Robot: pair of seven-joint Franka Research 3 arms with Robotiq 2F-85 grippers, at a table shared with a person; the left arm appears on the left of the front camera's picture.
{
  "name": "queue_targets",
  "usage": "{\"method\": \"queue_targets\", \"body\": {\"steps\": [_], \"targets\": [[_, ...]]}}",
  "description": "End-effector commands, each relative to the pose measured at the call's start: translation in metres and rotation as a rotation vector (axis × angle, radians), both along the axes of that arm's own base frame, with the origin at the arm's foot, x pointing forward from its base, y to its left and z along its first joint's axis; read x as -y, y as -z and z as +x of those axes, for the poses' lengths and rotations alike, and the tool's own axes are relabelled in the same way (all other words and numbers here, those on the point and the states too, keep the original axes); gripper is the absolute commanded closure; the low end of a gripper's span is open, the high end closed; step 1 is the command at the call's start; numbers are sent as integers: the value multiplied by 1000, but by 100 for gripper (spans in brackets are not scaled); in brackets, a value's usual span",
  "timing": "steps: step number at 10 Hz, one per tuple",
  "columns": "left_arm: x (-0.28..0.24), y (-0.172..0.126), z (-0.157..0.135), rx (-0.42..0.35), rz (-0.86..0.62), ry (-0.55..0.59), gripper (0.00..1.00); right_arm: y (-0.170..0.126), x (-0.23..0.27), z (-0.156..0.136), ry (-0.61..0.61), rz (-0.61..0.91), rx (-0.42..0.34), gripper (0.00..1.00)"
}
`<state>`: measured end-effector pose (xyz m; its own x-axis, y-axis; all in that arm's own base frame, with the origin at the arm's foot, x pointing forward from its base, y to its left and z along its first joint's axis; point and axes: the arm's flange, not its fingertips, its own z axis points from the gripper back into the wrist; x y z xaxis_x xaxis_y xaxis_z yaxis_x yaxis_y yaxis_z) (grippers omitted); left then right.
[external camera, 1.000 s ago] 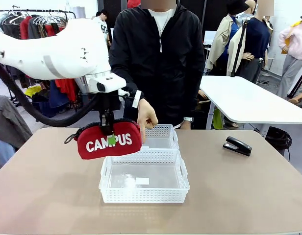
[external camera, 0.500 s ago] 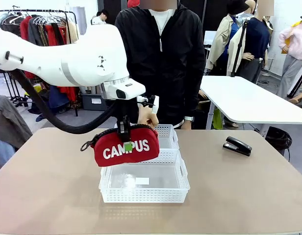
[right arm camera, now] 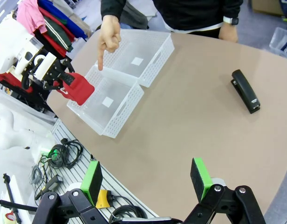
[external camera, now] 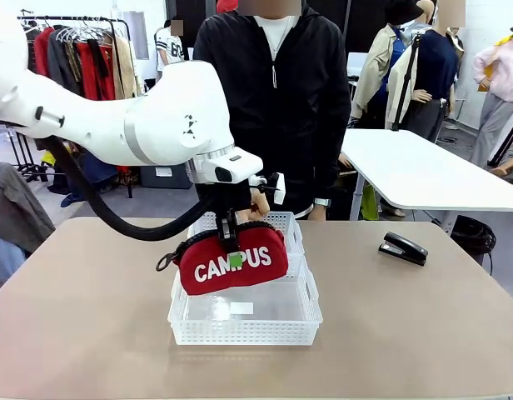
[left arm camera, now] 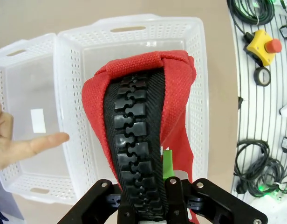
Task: Distribute items into two baskets.
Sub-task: Place the picked Pencil pouch into the Organizing basket as instructed by the person.
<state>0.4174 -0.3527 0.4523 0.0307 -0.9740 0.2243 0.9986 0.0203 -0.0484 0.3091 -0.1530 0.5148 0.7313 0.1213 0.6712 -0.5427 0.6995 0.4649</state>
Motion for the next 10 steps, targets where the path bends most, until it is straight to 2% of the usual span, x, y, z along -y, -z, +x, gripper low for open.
{"method": "queue_targets", "body": {"steps": [1,3,10], "targets": [[4,8,-2,3,-34,-22,100,-2,0,1,-5,12,19,0],[4,21,1,-23,-29,-5,100,-2,0,1,-5,12,19,0],[11,68,5,-32,-16,45,100,-2,0,1,-5,12,19,0]]}}
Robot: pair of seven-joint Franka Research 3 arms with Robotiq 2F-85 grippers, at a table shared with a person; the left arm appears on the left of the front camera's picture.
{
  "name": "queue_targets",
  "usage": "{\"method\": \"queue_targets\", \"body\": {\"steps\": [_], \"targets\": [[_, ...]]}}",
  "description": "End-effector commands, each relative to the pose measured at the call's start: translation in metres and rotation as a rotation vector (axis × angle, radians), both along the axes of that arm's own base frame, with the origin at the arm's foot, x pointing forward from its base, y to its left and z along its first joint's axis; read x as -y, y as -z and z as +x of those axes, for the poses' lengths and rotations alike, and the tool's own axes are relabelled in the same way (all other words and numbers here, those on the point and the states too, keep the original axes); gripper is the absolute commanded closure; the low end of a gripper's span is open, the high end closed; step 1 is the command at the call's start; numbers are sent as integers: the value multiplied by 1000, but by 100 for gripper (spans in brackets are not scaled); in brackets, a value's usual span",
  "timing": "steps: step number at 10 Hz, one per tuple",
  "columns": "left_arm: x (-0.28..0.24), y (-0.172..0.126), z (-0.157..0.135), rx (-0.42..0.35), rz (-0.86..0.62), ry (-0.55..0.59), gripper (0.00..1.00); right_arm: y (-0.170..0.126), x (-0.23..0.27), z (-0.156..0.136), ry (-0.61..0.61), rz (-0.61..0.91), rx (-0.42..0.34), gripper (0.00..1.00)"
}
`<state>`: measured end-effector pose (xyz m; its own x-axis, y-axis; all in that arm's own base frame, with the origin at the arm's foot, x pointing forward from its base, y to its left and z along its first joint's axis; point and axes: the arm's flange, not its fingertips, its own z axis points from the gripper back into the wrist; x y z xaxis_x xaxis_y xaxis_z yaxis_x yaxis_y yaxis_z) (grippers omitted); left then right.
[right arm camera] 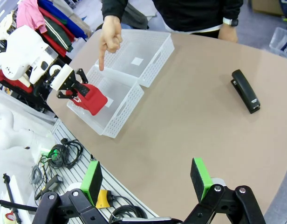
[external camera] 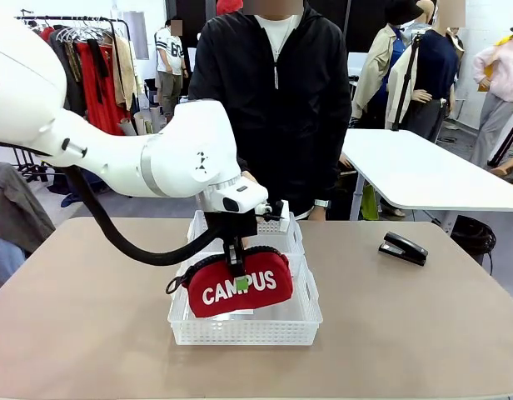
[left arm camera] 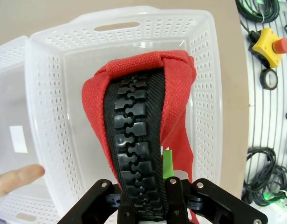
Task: Distribute items into two baskets.
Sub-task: Place the picked Pencil pouch into the Organizing basket as instructed by the person.
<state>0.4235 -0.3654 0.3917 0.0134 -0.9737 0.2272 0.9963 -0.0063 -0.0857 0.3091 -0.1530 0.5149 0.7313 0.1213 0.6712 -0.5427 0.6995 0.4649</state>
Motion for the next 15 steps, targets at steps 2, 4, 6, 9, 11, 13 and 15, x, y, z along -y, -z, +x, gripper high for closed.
{"method": "queue_targets", "body": {"steps": [2,4,6,9,11,13,15], "targets": [[3,21,5,-6,-5,33,100,-2,0,1,-5,12,19,0],[8,33,11,-42,18,39,100,-2,0,1,-5,12,19,0],[12,42,13,-59,27,53,100,-2,0,1,-5,12,19,0],[15,52,15,-100,46,51,100,-2,0,1,-5,12,19,0],[14,51,14,-106,43,53,60,-2,0,1,-5,12,19,0],[12,50,15,-122,42,39,20,-2,0,1,-5,12,19,0],[5,31,18,-107,38,-3,0,-2,0,1,-5,12,19,0]]}}
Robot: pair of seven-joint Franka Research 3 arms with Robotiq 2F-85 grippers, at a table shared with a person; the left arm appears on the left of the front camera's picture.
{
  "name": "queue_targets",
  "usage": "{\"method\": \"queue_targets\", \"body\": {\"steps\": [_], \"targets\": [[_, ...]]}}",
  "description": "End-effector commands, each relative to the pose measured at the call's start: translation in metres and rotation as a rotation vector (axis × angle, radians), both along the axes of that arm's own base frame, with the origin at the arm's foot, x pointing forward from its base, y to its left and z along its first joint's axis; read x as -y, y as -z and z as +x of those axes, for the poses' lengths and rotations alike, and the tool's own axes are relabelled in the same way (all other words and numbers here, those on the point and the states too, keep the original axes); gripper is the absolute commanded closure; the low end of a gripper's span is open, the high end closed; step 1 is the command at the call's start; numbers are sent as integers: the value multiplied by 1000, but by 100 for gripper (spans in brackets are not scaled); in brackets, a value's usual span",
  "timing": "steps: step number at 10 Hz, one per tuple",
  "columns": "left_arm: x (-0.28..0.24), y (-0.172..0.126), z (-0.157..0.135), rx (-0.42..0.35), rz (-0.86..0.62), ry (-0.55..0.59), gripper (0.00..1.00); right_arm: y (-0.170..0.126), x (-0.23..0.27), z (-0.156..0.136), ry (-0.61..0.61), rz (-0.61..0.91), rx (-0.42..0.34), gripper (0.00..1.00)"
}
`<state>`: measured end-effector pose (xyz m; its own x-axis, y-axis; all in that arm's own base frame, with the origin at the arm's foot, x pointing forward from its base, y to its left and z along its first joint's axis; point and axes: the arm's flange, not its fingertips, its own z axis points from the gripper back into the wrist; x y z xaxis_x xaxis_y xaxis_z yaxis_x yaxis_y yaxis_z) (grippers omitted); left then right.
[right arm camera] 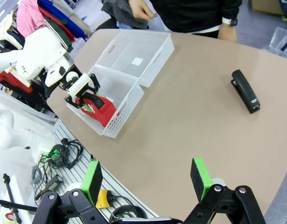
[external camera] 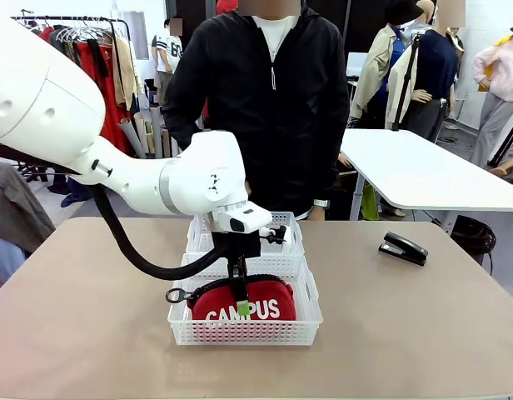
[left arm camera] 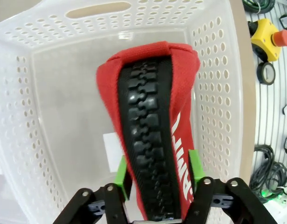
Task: Distribute items into two baskets.
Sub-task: Place the picked Pencil pouch into the Organizing basket as instructed by the person.
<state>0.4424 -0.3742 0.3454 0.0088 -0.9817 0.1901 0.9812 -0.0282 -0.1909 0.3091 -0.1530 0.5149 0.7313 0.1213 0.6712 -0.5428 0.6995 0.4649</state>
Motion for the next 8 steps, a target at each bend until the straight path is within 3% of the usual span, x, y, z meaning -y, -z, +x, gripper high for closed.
{"method": "queue_targets", "body": {"steps": [1,5,8], "targets": [[-7,-28,-1,21,14,-48,0,-2,0,1,-5,12,19,0],[-16,-66,0,45,27,-72,0,-2,0,1,-5,12,19,0],[-21,-78,-5,59,50,-60,0,-2,0,1,-5,12,19,0]]}}
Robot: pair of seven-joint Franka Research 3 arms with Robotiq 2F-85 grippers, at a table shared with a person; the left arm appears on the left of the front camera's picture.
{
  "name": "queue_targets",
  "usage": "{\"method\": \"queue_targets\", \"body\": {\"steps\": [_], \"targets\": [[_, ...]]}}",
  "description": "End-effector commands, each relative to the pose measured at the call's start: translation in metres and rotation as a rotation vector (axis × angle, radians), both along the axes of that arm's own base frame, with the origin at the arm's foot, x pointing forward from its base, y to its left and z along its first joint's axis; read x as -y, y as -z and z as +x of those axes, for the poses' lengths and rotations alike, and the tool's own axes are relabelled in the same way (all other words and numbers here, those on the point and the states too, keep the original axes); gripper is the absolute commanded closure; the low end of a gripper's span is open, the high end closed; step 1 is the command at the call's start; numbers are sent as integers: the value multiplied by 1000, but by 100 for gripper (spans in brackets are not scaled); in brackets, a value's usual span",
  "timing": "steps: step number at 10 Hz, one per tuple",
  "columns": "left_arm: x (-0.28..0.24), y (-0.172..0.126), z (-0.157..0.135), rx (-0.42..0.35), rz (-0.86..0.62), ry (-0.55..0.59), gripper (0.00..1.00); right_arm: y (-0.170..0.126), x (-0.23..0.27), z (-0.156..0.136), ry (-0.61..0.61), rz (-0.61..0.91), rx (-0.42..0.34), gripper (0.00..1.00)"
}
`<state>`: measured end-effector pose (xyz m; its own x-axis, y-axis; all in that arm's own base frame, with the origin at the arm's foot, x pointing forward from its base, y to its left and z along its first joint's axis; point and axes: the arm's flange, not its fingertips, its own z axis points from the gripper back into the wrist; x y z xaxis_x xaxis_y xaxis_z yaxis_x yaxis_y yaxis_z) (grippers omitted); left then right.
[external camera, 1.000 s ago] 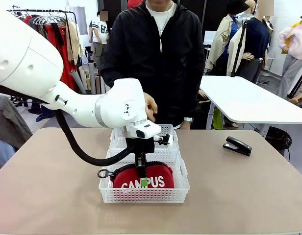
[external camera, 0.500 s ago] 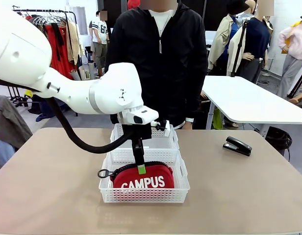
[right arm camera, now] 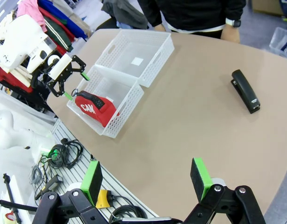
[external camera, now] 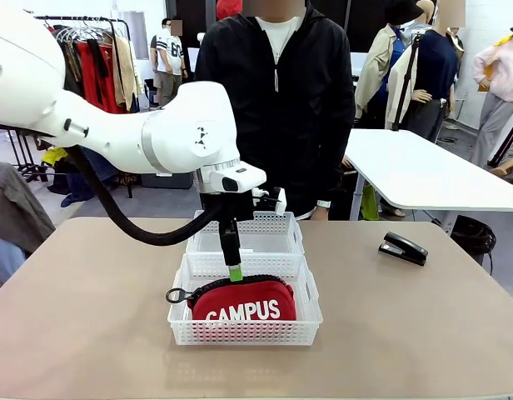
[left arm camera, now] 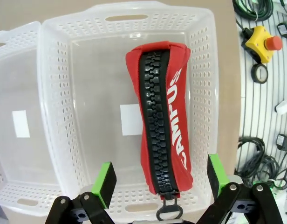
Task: Distribute items into two baskets.
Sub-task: Place the picked Pencil pouch into the Organizing basket as instructed by the person, then pick up the Stapler that the person points to.
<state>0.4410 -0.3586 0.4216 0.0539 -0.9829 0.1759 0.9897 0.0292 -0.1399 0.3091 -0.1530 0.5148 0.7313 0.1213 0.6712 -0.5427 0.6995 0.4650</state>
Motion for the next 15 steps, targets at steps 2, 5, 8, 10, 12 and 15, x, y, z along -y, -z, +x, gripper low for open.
{"method": "queue_targets", "body": {"steps": [2,5,8,10,12,15], "targets": [[1,3,1,-1,-6,-4,0,-2,0,1,-5,12,19,0],[1,3,1,-1,-6,-4,0,-2,0,1,-5,12,19,0],[1,3,1,-1,-6,-4,0,-2,0,1,-5,12,19,0],[1,3,1,-1,-6,-4,0,-2,0,1,-5,12,19,0],[1,3,1,-1,-6,-4,0,-2,0,1,-5,12,19,0],[1,3,1,-1,-6,-4,0,-2,0,1,-5,12,19,0]]}}
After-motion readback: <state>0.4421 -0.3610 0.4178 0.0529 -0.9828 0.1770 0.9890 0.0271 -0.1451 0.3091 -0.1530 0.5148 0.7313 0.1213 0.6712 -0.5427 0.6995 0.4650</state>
